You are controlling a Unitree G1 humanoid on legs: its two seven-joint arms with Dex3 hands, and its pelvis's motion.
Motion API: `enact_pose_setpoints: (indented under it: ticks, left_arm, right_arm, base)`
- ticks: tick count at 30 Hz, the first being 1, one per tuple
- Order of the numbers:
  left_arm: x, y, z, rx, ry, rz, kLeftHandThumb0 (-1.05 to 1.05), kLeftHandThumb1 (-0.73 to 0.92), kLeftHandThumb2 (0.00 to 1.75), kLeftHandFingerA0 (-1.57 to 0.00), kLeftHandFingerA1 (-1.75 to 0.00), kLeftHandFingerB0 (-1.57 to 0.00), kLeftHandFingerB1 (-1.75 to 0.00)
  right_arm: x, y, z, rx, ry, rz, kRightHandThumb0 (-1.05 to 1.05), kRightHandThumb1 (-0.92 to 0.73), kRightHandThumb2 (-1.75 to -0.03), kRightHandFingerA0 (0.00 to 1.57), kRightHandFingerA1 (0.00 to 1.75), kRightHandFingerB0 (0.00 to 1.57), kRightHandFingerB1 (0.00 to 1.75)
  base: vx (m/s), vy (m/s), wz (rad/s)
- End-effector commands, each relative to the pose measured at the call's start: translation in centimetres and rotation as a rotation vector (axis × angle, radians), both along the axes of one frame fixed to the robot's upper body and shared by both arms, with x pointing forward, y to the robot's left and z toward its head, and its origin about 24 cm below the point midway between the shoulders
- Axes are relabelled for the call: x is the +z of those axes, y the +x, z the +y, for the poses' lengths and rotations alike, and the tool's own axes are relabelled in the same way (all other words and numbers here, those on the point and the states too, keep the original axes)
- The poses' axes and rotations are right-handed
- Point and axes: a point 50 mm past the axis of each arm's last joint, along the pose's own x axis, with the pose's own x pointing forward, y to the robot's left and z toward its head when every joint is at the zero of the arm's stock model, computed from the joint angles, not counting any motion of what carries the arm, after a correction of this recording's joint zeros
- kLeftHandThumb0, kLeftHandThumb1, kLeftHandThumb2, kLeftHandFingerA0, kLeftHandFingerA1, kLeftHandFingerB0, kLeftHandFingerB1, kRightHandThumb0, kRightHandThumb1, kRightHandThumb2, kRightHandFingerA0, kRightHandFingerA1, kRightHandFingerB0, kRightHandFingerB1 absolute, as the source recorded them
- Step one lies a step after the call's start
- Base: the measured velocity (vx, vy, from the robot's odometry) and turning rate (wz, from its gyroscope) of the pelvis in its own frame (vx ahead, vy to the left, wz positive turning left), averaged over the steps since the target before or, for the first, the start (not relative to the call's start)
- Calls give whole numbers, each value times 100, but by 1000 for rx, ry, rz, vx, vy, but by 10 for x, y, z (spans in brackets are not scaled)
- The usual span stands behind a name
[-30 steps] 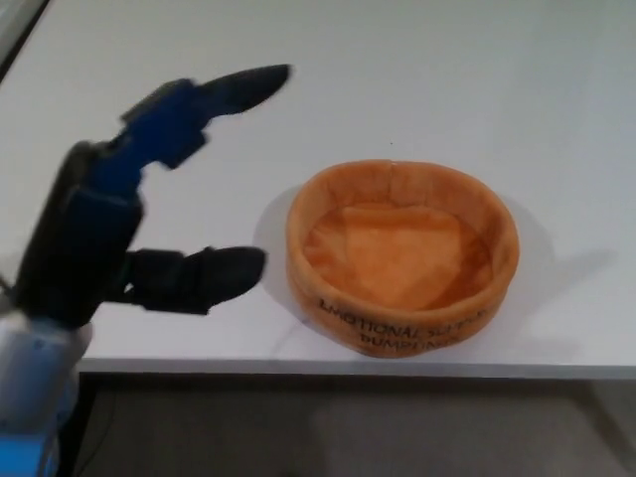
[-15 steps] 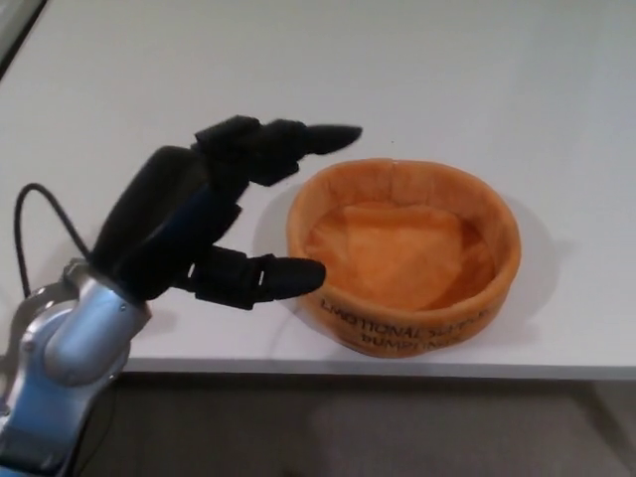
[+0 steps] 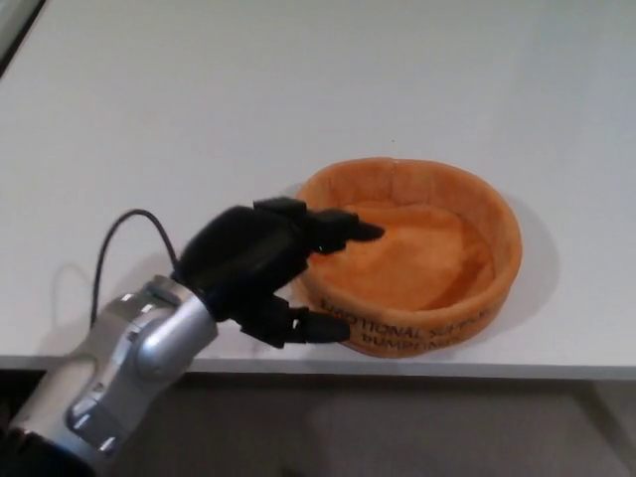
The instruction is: A soft plate is kept in the center of the table close to the robot and the robot uses its left hand to pick up the plate, turns it upside down and places it back on the table
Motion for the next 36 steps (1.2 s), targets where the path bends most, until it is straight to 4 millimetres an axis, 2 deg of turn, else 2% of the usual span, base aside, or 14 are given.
enact_pose_setpoints:
  ticks: [1, 9, 12, 13, 16, 22, 23, 26, 28, 31, 32, 33, 34, 36]
  left_arm:
    - [-31, -4, -3, 55, 155, 7, -90, 73, 63, -31, -36, -31, -32]
    - [-60, -13, -5, -4, 355, 23, -92, 76, 64, -31, -35, -30, -31]
    - [-68, -15, -9, -56, 424, 2, -97, 64, 72, -34, -39, -32, -35]
    - [-69, -15, -12, -71, 447, -7, -93, 76, 64, -36, -37, -35, -32]
    - [-72, -17, -19, -114, 513, -30, -91, 76, 64, -37, -36, -35, -32]
    - [-70, -12, -29, -149, 621, -80, -91, 79, 65, -33, -37, -30, -31]
    - [-67, -9, -31, -146, 629, -97, -95, 67, 76, -33, -42, -27, -35]
    - [-61, -5, -33, -136, 638, -132, -94, 65, 77, -34, -42, -27, -35]
    - [-56, -1, -35, -125, 649, -171, -86, 76, 64, -43, -40, -33, -32]
    - [-52, 3, -37, -97, 665, -264, -81, 76, 63, -66, -59, -50, -40]
    - [-52, 4, -38, -83, 639, -298, -77, 55, 88, -78, -98, -67, -74]
    - [-52, 4, -38, -77, 628, -312, -77, 55, 88, -78, -98, -67, -74]
    - [-51, 4, -38, -80, 620, -321, -68, 69, 61, -84, -100, -76, -70]
    - [-50, 4, -39, -72, 584, -337, -60, 65, 60, -93, -109, -86, -74]
  right_arm:
    - [5, 1, -7, 12, -21, -19, -67, -87, -67, 40, 47, 32, 31]
    - [5, 0, -8, 34, -41, -3, -68, -89, -67, 40, 44, 30, 30]
    - [6, 0, -9, 34, -41, -6, -67, -88, -67, 40, 44, 30, 30]
    - [6, 0, -9, 33, -35, -4, -68, -88, -67, 40, 44, 31, 30]
    - [5, 1, -8, 38, -41, -4, -67, -88, -67, 42, 44, 32, 30]
    - [4, 2, -7, 44, -25, -1, -67, -87, -67, 43, 44, 32, 31]
    - [5, 3, -7, 44, -28, -4, -66, -88, -67, 44, 44, 33, 31]
    - [5, 5, -7, 48, -35, -13, -66, -88, -67, 43, 44, 33, 31]
    - [4, 5, -7, 46, -20, -4, -68, -88, -67, 42, 44, 32, 31]
    - [5, 5, -7, 53, -50, -14, -68, -89, -67, 44, 43, 33, 31]
    - [5, 5, -7, 58, -51, -16, -68, -89, -67, 43, 43, 32, 31]
    - [5, 5, -7, 61, -50, -17, -68, -89, -67, 43, 43, 32, 31]
    - [4, 5, -7, 58, -44, -9, -69, -88, -67, 43, 43, 32, 31]
    - [4, 5, -7, 60, -45, -12, -68, -88, -67, 43, 43, 32, 31]
  base:
    - [0, 0, 0]
    - [0, 0, 0]
    - [0, 0, 0]
    - [0, 0, 0]
    - [0, 0, 0]
    - [0, 0, 0]
    - [0, 0, 0]
    - [0, 0, 0]
    - [0, 0, 0]
    - [0, 0, 0]
    - [0, 0, 0]
    - [0, 0, 0]
    - [0, 0, 0]
    - [0, 0, 0]
